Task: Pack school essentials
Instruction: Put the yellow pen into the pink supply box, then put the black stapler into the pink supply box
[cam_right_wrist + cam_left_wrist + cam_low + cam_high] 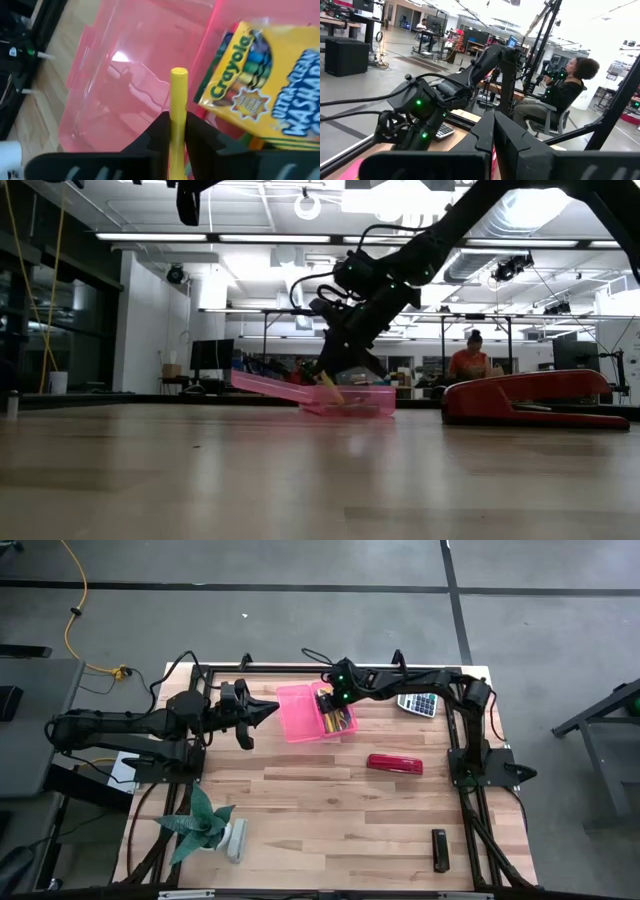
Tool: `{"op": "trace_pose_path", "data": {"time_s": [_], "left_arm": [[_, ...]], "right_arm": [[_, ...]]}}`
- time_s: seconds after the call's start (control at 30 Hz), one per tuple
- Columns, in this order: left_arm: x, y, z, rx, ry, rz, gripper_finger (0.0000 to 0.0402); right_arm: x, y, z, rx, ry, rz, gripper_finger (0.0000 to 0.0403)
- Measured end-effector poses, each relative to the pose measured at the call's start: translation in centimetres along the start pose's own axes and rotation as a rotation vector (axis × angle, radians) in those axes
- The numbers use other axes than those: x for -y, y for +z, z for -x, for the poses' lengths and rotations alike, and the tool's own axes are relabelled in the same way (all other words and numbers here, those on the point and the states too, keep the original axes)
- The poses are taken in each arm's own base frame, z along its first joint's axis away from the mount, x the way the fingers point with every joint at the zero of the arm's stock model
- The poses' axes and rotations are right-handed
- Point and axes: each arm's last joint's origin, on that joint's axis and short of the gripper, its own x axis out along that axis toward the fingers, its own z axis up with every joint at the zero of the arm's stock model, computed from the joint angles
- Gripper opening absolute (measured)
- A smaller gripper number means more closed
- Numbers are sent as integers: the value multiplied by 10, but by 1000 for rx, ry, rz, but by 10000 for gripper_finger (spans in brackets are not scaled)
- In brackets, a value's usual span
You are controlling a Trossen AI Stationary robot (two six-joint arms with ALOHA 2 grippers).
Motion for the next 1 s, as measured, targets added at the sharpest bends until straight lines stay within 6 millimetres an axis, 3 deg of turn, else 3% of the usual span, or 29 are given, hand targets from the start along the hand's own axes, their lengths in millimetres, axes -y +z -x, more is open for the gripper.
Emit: {"op": "trace_pose_path", "data": {"time_s": [0.27, 0.47, 0.6, 0.7, 0.87, 1.0], "left_arm": [[0, 0, 0, 0, 0, 0, 0], [0, 0, 0, 0, 1, 0, 0], [0, 0, 0, -1, 1, 0, 0], [0, 0, 0, -2, -1, 0, 0], [0, 0, 0, -3, -1, 0, 0], [0, 0, 0, -3, -5, -4, 0]], "right_arm": [[-7, -7, -4, -1, -24, 6, 94], [-1, 0, 3, 29, -61, 33, 164], [-6, 12, 34, 46, -10, 127, 199], [-17, 4, 65, 47, 2, 257, 209], [-30, -42, 115, 183, 83, 371, 210], [-37, -82, 152, 372, 272, 388, 210]]}}
